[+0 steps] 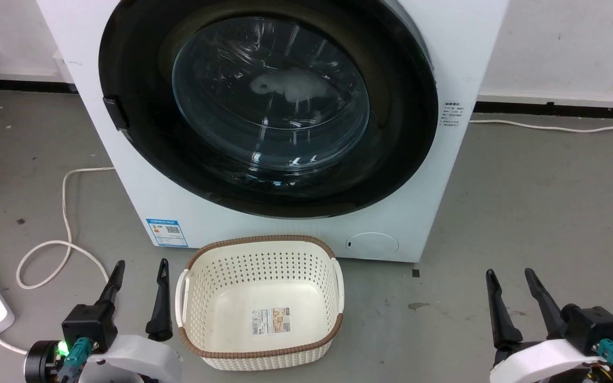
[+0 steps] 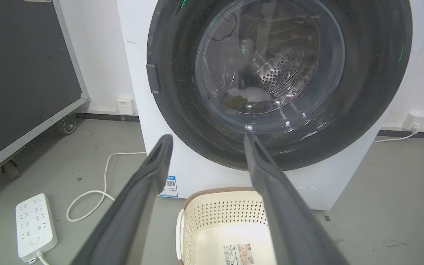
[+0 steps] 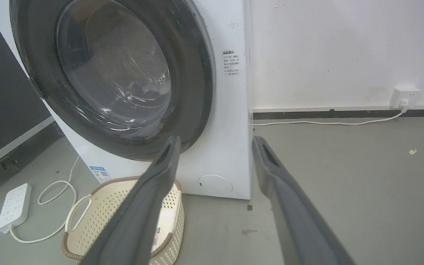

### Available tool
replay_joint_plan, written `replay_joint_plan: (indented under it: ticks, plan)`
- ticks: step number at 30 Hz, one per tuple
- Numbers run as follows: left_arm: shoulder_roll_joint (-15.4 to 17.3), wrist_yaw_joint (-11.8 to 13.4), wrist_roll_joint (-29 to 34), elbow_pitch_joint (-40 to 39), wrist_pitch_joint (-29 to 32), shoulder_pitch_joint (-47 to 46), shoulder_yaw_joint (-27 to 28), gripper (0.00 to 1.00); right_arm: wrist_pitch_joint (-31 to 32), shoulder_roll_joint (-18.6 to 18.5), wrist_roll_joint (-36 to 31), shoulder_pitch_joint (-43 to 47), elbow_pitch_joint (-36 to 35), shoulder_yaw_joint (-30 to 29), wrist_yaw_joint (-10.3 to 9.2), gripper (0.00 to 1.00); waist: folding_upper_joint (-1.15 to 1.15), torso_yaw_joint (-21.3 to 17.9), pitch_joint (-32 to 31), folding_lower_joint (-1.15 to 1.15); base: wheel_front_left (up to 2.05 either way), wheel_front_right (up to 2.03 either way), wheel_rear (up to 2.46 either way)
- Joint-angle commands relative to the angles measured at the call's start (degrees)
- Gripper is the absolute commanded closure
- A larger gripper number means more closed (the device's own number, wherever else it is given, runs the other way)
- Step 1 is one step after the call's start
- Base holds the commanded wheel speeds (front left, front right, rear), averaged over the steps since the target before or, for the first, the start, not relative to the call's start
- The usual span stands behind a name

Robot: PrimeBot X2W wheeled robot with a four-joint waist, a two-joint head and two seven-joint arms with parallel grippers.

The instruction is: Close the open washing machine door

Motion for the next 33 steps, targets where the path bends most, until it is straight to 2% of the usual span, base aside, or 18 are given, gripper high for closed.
replay_joint_plan:
  ticks: [1,11,12,33]
  plan:
    - [0.28,0.40,0.28,-0.27,-0.07,-0.21,-0.07,0.00,0.02,-0.11,-0.18,0.75,-0.25,0.17,-0.03,0.00,0.00,0.00,-0.04,0.00,0.00,0.00,0.00]
    - [0.40,0.29,-0.93,-0.26,-0.25,-0.15,-0.02,0.00,-0.16,-0.11,0.30,0.92,-0.26,0.49,-0.03,0.00,0.00,0.10,0.05,0.00,0.00,0.00,0.00]
    - [0.15,0.29,-0.64,-0.20,-0.09,0.00,-0.09,1.00,-0.02,0.00,0.17,0.04,-0.03,0.40,0.00,1.00,0.00,0.11,0.05,0.00,0.00,0.00,0.00]
    - [-1.36,-0.26,1.57,-1.37,1.64,0.39,0.55,1.00,1.93,-0.01,-1.38,0.35,-2.03,0.58,0.00,1.00,0.00,0.91,0.05,0.00,0.00,0.00,0.00]
